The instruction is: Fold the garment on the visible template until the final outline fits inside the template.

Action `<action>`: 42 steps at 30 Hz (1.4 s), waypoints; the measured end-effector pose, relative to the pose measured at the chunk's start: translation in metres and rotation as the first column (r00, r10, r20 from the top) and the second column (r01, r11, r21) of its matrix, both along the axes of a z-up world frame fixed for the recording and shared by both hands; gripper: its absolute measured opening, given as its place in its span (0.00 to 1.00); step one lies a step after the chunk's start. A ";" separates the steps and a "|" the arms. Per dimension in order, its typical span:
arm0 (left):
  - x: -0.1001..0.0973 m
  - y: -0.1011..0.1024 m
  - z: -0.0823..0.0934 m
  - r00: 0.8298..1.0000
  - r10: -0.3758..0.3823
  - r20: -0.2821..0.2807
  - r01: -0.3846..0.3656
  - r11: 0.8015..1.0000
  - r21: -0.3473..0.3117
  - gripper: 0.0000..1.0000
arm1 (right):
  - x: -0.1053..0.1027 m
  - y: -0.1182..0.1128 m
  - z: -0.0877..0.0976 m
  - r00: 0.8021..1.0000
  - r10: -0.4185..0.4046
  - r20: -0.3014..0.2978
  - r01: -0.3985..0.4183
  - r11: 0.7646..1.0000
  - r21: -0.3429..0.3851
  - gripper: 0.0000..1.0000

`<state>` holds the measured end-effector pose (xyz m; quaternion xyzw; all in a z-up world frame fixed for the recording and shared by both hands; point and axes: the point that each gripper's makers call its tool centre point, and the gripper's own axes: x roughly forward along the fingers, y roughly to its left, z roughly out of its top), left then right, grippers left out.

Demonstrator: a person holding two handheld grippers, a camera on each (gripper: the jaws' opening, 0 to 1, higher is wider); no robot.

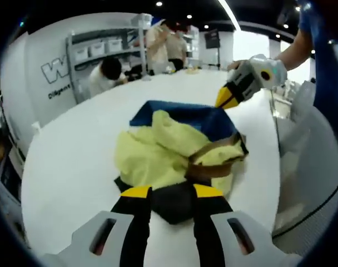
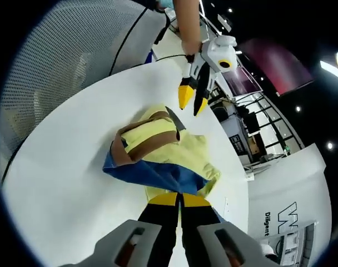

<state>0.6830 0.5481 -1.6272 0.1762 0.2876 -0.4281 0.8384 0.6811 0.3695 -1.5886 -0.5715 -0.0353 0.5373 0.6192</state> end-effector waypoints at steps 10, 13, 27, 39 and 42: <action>0.025 -0.008 -0.024 0.992 -0.109 -0.060 0.113 0.991 0.070 0.23 | -0.004 -0.019 0.011 0.998 -0.063 0.007 0.063 0.998 -0.005 0.00; 0.022 -0.009 -0.029 0.984 -0.154 -0.092 0.162 0.983 0.086 0.21 | -0.003 -0.024 0.012 0.996 -0.084 0.003 0.084 0.996 -0.006 0.00; 0.011 -0.002 -0.045 0.954 -0.246 -0.170 0.279 0.937 0.209 0.15 | -0.002 -0.032 0.004 0.990 -0.144 -0.010 0.144 0.989 -0.014 0.00; 0.010 0.002 -0.037 0.966 -0.230 -0.116 0.253 0.933 0.256 0.03 | -0.002 -0.033 0.007 0.985 -0.169 -0.021 0.169 0.985 0.016 0.00; 0.010 0.006 -0.023 0.977 -0.201 -0.071 0.213 0.946 0.244 0.01 | 0.001 -0.033 0.015 0.979 -0.201 -0.033 0.203 0.978 0.054 0.00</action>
